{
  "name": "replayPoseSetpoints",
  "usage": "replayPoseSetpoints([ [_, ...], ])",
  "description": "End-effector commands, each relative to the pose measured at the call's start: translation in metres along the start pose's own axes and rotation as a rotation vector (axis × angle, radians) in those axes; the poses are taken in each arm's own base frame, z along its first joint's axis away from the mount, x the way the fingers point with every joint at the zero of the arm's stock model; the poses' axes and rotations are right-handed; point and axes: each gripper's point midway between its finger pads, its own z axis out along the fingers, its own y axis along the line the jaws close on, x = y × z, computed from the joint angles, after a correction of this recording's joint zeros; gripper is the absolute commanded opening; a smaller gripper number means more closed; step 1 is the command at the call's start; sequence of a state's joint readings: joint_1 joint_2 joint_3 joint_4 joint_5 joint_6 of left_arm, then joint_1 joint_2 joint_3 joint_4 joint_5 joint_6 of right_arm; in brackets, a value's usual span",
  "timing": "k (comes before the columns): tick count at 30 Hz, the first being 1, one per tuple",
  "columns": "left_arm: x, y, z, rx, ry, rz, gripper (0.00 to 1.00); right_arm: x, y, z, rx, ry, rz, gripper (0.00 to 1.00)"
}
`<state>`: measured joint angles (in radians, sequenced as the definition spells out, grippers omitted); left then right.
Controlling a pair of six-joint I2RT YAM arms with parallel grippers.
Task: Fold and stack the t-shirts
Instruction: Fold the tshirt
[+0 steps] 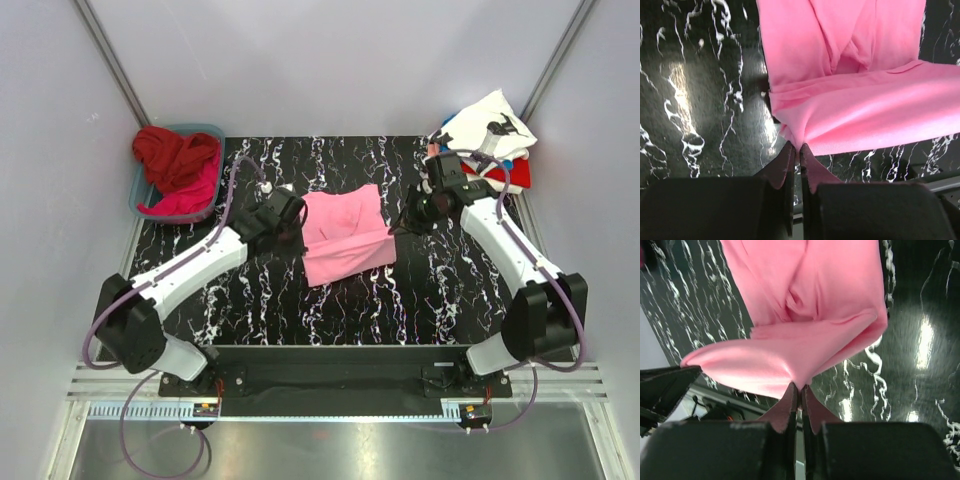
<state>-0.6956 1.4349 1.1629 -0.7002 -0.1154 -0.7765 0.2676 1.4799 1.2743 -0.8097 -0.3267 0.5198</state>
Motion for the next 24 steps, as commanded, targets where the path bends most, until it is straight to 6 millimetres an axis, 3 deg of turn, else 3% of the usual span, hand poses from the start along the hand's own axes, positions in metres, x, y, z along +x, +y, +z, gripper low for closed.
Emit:
replayPoseSetpoints([
  [1,-0.033,-0.005,-0.007,0.029,-0.021,0.04,0.05,-0.044,0.003,-0.003,0.029,-0.074,-0.024,0.0],
  [3,-0.06,-0.004,0.0,0.024,-0.029,0.042,0.06,-0.073,0.014,-0.004,0.019,-0.119,-0.018,0.0],
  [4,-0.069,-0.001,0.005,0.015,-0.029,0.039,0.06,-0.082,0.011,0.014,0.032,-0.097,0.016,0.0],
  [5,-0.084,-0.001,0.016,-0.001,-0.015,0.052,0.06,-0.104,0.026,0.011,-0.003,-0.139,0.005,0.0],
  [6,-0.1,0.012,0.024,-0.022,-0.012,0.023,0.06,-0.113,0.018,0.038,0.02,-0.102,0.032,0.0],
  [7,-0.102,0.021,0.05,-0.056,0.033,0.017,0.09,-0.126,0.023,0.047,0.012,-0.109,0.044,0.0],
  [8,-0.128,0.017,0.054,-0.042,-0.005,0.024,0.17,-0.158,0.045,0.041,-0.03,-0.172,0.023,0.0],
  [9,-0.137,0.016,0.067,0.011,0.026,0.018,0.3,-0.167,0.036,0.05,0.02,-0.158,0.056,0.28],
  [10,-0.133,0.027,0.104,-0.014,0.089,0.015,0.62,-0.17,0.023,0.093,0.041,-0.09,0.071,0.56],
  [11,-0.148,0.028,0.107,-0.03,0.093,0.004,0.77,-0.197,0.048,0.084,-0.033,-0.142,0.028,0.74],
  [12,-0.151,0.037,0.118,-0.03,0.132,-0.027,0.9,-0.184,0.026,0.118,0.028,-0.039,0.068,0.89],
  [13,-0.145,0.043,0.135,-0.028,0.177,-0.042,0.99,-0.186,0.025,0.119,0.033,-0.034,0.052,0.93],
  [16,-0.15,0.044,0.135,0.005,0.121,-0.056,0.99,-0.202,0.037,0.102,0.013,-0.109,0.01,0.95],
  [17,-0.15,0.043,0.131,0.014,0.105,-0.06,0.99,-0.18,0.017,0.119,0.046,-0.052,0.031,0.95],
  [18,-0.15,0.044,0.126,0.017,0.088,-0.063,0.99,-0.199,0.037,0.093,-0.021,-0.176,-0.011,0.95],
  [19,-0.155,0.041,0.114,0.03,0.057,-0.063,0.99,-0.196,0.035,0.089,-0.023,-0.196,-0.004,0.98],
  [20,-0.15,0.044,0.112,0.026,0.058,-0.068,0.99,-0.177,0.01,0.101,0.017,-0.157,0.026,0.99],
  [22,-0.15,0.044,0.1,0.024,0.031,-0.068,0.99,-0.178,0.009,0.086,-0.008,-0.198,0.028,0.99],
  [23,-0.142,0.049,0.099,0.013,0.042,-0.07,0.99,-0.164,-0.006,0.092,0.013,-0.161,0.046,0.99],
  [24,-0.139,0.051,0.097,0.006,0.039,-0.073,0.99,-0.16,-0.007,0.087,0.015,-0.167,0.04,0.99],
])
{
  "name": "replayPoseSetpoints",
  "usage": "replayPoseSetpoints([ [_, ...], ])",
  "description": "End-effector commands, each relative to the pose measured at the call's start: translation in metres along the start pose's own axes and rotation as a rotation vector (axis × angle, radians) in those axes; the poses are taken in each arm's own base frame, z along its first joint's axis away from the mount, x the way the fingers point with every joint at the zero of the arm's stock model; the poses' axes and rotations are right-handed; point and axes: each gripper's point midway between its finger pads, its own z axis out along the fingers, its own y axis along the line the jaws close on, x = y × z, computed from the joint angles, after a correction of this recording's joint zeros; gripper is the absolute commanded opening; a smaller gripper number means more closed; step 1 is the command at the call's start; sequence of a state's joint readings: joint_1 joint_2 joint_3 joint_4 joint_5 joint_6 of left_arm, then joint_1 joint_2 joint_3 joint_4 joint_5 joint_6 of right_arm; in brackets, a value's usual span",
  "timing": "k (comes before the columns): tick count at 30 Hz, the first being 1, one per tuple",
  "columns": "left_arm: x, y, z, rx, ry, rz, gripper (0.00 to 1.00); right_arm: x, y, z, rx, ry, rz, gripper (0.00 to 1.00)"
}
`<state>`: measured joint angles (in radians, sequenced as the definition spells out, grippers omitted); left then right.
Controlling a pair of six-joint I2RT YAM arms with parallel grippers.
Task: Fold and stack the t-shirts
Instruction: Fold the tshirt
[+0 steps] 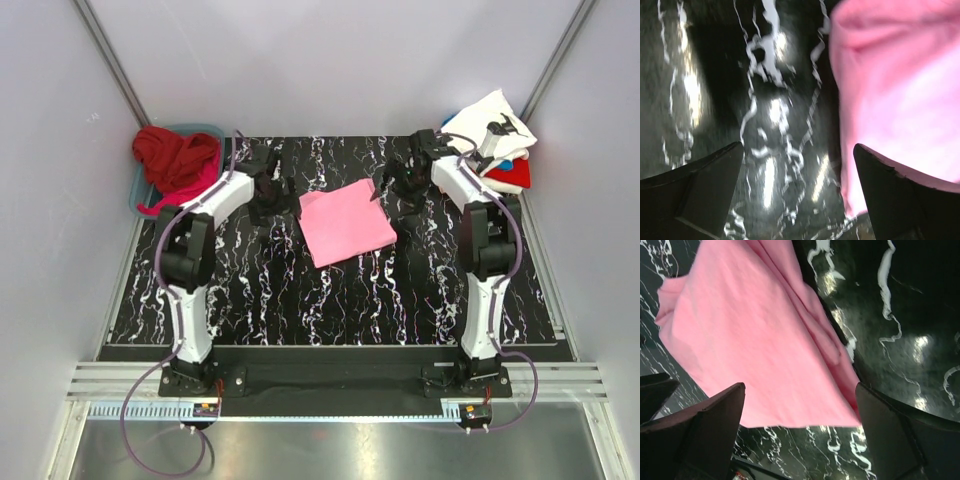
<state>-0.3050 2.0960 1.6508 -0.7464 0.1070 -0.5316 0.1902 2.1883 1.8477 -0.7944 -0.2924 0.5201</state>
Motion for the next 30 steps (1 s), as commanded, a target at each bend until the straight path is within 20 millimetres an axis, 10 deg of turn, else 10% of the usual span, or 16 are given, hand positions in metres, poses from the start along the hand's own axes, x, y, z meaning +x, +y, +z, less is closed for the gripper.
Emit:
replayPoseSetpoints([
  [1,-0.014,-0.024,-0.055,0.121,-0.153,0.031,0.99,-0.031,0.019,-0.054,-0.096,-0.198,-0.06,0.98],
  [10,0.05,-0.014,-0.037,0.201,-0.121,-0.009,0.98,0.033,-0.019,-0.008,-0.109,-0.065,0.014,0.83],
  [18,0.076,-0.043,-0.015,0.299,-0.078,0.03,0.97,0.095,-0.025,0.007,-0.13,0.012,0.032,0.77],
  [22,0.078,-0.049,-0.005,0.32,-0.077,0.018,0.96,0.13,-0.018,0.013,-0.124,0.063,-0.004,0.54],
  [30,0.085,-0.052,0.017,0.303,-0.038,0.007,0.84,0.138,-0.016,0.009,-0.1,0.049,-0.01,0.42],
])
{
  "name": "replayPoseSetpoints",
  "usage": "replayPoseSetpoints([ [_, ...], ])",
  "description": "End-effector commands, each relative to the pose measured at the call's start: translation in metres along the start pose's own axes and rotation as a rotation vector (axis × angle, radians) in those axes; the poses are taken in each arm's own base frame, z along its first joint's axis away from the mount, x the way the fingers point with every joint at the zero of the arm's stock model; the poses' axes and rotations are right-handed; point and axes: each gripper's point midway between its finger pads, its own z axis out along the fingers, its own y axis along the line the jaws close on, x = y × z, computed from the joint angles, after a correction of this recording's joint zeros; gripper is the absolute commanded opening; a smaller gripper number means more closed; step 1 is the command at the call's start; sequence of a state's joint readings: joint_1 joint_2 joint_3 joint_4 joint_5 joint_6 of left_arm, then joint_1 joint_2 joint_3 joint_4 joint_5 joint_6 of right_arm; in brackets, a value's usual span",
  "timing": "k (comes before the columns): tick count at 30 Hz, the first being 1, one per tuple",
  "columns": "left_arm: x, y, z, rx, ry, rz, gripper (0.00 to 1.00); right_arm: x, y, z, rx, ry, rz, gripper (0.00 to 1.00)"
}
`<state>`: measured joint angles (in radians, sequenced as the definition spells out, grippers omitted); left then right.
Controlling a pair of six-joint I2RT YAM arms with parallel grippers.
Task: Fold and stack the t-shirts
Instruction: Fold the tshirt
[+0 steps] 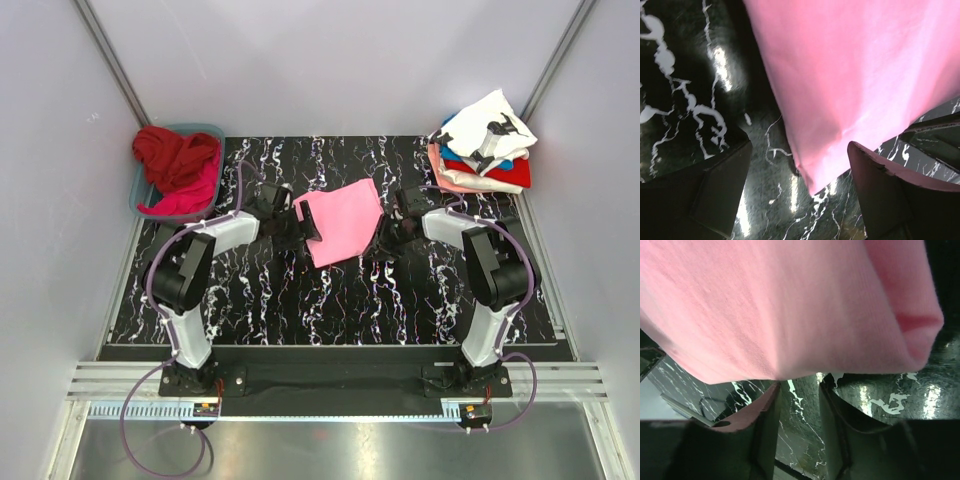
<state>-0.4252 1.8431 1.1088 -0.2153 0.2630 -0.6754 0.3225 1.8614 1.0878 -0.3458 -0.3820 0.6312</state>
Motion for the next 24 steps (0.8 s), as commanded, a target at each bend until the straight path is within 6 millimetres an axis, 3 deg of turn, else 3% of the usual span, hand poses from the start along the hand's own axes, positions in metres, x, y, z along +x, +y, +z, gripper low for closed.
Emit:
replayPoseSetpoints([
  [1,0.007,0.0,0.015,0.002,0.021,-0.003,0.84,-0.011,0.005,-0.01,0.004,-0.058,-0.004,0.45],
  [2,0.01,-0.002,0.016,0.001,0.027,0.0,0.84,-0.011,0.004,-0.009,0.014,-0.058,0.0,0.62],
  [3,0.011,-0.003,0.014,0.002,0.022,0.001,0.84,-0.011,0.004,-0.01,0.02,-0.061,0.01,0.69],
  [8,0.023,-0.002,0.007,0.0,0.013,0.004,0.84,-0.016,0.004,-0.006,0.033,-0.086,0.02,0.72],
  [12,0.037,0.003,-0.004,0.008,-0.002,-0.004,0.84,-0.022,0.002,0.002,0.06,-0.089,0.025,0.62],
  [15,0.046,0.006,-0.014,0.017,-0.018,-0.019,0.84,-0.026,0.003,0.006,0.077,-0.096,0.023,0.46],
  [16,0.048,0.006,-0.016,0.019,-0.021,-0.022,0.84,-0.029,0.004,0.006,0.078,-0.1,0.019,0.34],
  [21,0.053,0.013,-0.031,-0.001,-0.043,-0.01,0.84,-0.026,0.004,0.007,0.091,-0.095,0.002,0.03],
  [24,0.053,0.012,-0.041,-0.002,-0.054,0.001,0.84,-0.026,0.005,0.008,0.092,-0.095,-0.003,0.0],
])
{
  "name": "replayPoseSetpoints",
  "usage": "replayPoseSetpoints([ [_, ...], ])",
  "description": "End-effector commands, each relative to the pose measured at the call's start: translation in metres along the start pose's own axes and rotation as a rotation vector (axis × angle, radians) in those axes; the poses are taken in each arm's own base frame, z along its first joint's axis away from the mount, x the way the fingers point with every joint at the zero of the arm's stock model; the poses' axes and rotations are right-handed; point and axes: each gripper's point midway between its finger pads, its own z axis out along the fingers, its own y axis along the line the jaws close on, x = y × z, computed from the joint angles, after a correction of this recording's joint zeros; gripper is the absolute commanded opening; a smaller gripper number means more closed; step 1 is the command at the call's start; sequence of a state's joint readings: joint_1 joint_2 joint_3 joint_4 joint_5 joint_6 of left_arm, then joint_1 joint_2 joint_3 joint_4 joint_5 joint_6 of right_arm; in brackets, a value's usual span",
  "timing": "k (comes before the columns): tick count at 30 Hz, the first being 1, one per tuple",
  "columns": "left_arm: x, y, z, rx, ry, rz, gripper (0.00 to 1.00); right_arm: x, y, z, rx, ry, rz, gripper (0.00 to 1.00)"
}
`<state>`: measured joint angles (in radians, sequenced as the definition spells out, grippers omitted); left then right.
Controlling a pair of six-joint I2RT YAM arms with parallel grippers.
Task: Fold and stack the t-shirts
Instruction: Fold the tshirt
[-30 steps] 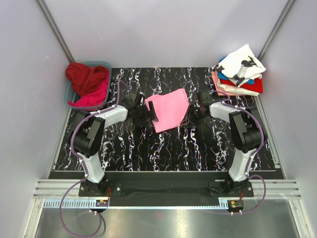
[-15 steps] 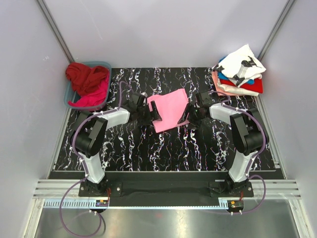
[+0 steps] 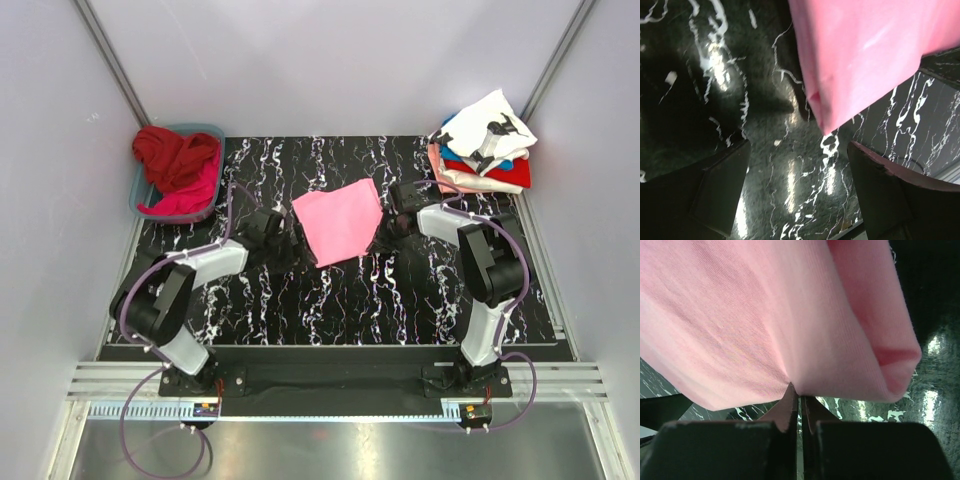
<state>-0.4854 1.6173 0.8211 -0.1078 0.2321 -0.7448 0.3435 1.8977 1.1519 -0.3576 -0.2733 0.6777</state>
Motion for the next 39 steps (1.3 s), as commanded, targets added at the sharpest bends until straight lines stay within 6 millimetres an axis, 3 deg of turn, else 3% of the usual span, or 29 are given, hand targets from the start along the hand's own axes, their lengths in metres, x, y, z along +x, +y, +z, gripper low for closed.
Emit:
replayPoseSetpoints([
  [1,-0.001,0.005,-0.014,-0.031,-0.03,0.015,0.84,-0.006,0.003,0.0,0.02,-0.023,-0.025,0.0],
  [6,-0.003,0.0,-0.033,-0.032,-0.05,0.038,0.84,0.009,0.01,-0.014,0.005,-0.005,-0.019,0.0],
  [9,-0.002,0.004,-0.046,-0.065,-0.049,0.052,0.84,0.028,0.014,-0.028,-0.018,0.01,-0.029,0.0],
  [14,-0.001,0.001,-0.061,-0.056,-0.063,0.057,0.84,0.08,0.006,-0.049,-0.023,0.084,-0.062,0.0],
  [18,0.004,0.001,-0.073,-0.047,-0.073,0.056,0.84,0.117,0.0,-0.083,-0.047,0.084,-0.088,0.0],
  [19,0.006,0.002,-0.075,-0.05,-0.071,0.057,0.84,0.128,-0.009,-0.086,-0.035,0.101,-0.083,0.07],
  [20,0.007,0.002,-0.077,-0.049,-0.073,0.056,0.84,0.139,-0.012,-0.092,-0.041,0.127,-0.083,0.28],
  [21,0.008,0.003,-0.08,-0.048,-0.08,0.057,0.84,0.141,-0.011,-0.104,-0.061,0.113,-0.091,0.64],
  [23,0.01,0.004,-0.084,-0.053,-0.078,0.06,0.84,0.146,-0.019,-0.121,-0.045,0.098,-0.102,0.8],
  [24,0.012,0.006,-0.087,-0.058,-0.076,0.059,0.84,0.146,-0.02,-0.128,-0.041,0.083,-0.106,0.88],
  [27,0.015,0.007,-0.096,-0.066,-0.085,0.068,0.84,0.123,-0.008,-0.157,-0.046,-0.047,-0.129,0.96],
  [30,0.019,0.01,-0.111,-0.077,-0.095,0.072,0.84,0.093,-0.01,-0.168,0.03,-0.155,-0.158,1.0],
  [35,0.021,0.011,-0.147,-0.079,-0.153,0.101,0.85,0.033,-0.032,-0.149,0.075,-0.191,-0.094,0.99],
  [39,0.033,0.024,-0.174,-0.136,-0.149,0.117,0.86,-0.007,-0.05,-0.134,0.087,-0.224,-0.045,0.96],
])
